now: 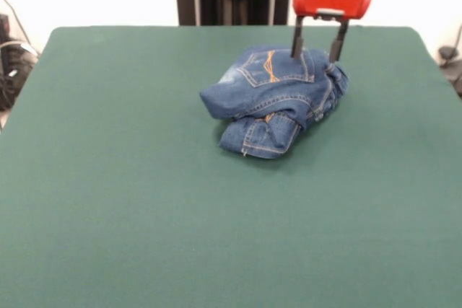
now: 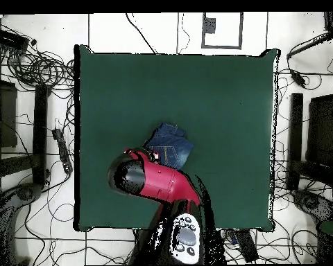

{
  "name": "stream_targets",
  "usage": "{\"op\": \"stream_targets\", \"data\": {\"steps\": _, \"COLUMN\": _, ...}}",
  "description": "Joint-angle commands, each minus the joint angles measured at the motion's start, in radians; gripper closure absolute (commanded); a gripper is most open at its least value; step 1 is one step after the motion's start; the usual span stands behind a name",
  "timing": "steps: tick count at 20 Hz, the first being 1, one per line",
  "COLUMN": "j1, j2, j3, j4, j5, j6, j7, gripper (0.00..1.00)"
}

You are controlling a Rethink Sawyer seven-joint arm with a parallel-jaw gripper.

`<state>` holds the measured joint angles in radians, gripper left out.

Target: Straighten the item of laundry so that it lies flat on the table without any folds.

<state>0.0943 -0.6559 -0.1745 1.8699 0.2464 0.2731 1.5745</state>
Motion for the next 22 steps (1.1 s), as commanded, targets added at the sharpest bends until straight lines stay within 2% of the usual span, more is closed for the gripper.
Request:
{"op": "stream_targets", "data": {"steps": 1, "j1": 0.021, "j2": 0.116, "j3": 0.083, "j4": -0.039, "j5": -0.009, "j6": 0.001, "j7": 0.169, "gripper": 0.0}}
{"op": "stream_targets", "data": {"steps": 8, "j1": -0.006, "j2": 0.207, "j3": 0.144, "j4": -0.027, "j5": -0.006, "j6": -0.153, "j7": 0.194, "gripper": 0.0}}
{"op": "stream_targets", "data": {"steps": 16, "j1": -0.006, "j2": 0.254, "j3": 0.144, "j4": -0.074, "j5": 0.01, "j6": -0.173, "j7": 0.189, "gripper": 0.0}}
{"op": "stream_targets", "data": {"steps": 22, "j1": 0.023, "j2": 0.301, "j3": 0.137, "j4": -0.077, "j5": 0.035, "j6": -0.243, "j7": 0.238, "gripper": 0.0}}
